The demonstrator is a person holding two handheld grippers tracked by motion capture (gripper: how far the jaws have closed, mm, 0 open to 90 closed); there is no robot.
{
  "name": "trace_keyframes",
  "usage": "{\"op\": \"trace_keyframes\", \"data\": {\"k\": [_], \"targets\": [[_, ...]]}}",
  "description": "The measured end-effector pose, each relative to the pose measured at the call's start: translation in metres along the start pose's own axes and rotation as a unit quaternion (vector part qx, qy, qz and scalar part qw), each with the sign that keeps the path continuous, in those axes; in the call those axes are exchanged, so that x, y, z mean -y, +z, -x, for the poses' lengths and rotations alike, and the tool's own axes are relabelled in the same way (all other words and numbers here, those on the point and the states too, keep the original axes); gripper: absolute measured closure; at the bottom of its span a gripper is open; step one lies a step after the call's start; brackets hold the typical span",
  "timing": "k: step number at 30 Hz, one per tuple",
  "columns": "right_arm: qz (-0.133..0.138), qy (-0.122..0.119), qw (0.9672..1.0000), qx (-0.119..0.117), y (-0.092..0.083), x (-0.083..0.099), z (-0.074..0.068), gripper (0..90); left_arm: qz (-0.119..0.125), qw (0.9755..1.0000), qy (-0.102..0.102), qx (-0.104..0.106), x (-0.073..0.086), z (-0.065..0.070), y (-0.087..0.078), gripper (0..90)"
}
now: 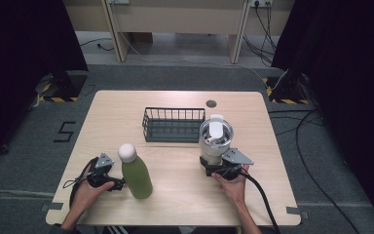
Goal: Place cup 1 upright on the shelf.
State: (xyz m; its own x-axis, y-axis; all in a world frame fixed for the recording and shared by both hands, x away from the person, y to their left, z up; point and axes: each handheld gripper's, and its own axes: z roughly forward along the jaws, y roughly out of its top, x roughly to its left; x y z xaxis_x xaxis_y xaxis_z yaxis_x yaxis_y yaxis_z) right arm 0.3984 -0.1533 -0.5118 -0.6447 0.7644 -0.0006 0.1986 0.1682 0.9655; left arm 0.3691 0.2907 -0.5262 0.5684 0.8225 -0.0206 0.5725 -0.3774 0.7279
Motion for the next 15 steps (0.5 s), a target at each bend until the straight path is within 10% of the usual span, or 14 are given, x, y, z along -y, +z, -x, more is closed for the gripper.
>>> {"op": "trace_keyframes", "data": {"k": [15], "targets": [[0.004,-0.002,1.0,0.008,-0.0001,-0.0012,-0.0018,11.0,0.001,1.0,0.001,0.001,-0.0003,-0.0002,0.0005,0.0]]}}
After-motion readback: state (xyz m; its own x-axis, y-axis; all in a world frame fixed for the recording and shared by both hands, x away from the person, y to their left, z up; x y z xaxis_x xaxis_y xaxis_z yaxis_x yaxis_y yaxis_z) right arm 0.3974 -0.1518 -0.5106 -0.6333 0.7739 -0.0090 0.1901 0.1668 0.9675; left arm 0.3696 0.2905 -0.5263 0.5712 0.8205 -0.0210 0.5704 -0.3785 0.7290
